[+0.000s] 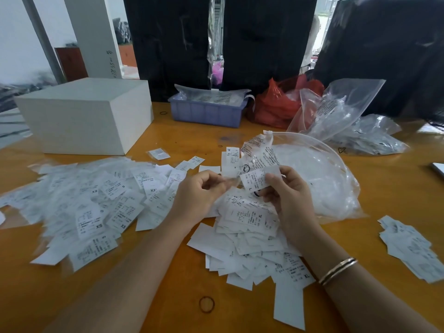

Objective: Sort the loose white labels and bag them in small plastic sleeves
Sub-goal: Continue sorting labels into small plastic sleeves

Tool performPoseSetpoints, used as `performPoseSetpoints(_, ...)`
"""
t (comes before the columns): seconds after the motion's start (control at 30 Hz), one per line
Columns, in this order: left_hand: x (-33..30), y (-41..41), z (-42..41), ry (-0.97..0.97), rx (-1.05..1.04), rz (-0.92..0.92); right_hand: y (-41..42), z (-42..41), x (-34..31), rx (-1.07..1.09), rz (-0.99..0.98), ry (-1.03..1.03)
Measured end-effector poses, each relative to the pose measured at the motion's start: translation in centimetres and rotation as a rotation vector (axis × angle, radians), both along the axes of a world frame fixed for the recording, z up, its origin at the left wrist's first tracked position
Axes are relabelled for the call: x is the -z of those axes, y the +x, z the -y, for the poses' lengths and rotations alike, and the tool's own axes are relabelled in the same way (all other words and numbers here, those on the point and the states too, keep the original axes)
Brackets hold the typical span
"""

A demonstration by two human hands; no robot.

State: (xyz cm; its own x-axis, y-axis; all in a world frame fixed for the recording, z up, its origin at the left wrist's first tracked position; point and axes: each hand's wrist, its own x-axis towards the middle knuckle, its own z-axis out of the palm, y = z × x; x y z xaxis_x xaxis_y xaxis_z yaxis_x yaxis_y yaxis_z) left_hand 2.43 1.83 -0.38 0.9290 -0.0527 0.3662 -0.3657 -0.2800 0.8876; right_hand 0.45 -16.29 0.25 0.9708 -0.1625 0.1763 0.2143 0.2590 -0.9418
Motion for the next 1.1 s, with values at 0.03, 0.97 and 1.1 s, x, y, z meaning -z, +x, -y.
performPoseSetpoints(0.03, -0.1, -0.1, 0.0, 0.012, 0.006, 0.008, 0.0, 0.1, 0.0, 0.013, 0.005, 0.002)
performPoseSetpoints(0.97, 0.1, -0.3, 0.2, 0.099, 0.118, 0.066, -0.5, -1.0, 0.3, 0.055, 0.173, -0.552)
performPoseSetpoints(1.1, 0.0, -0.3, 0.2, 0.040, 0.109, 0.033, -0.4, -1.4, 0.7, 0.077, 0.179, -0.765)
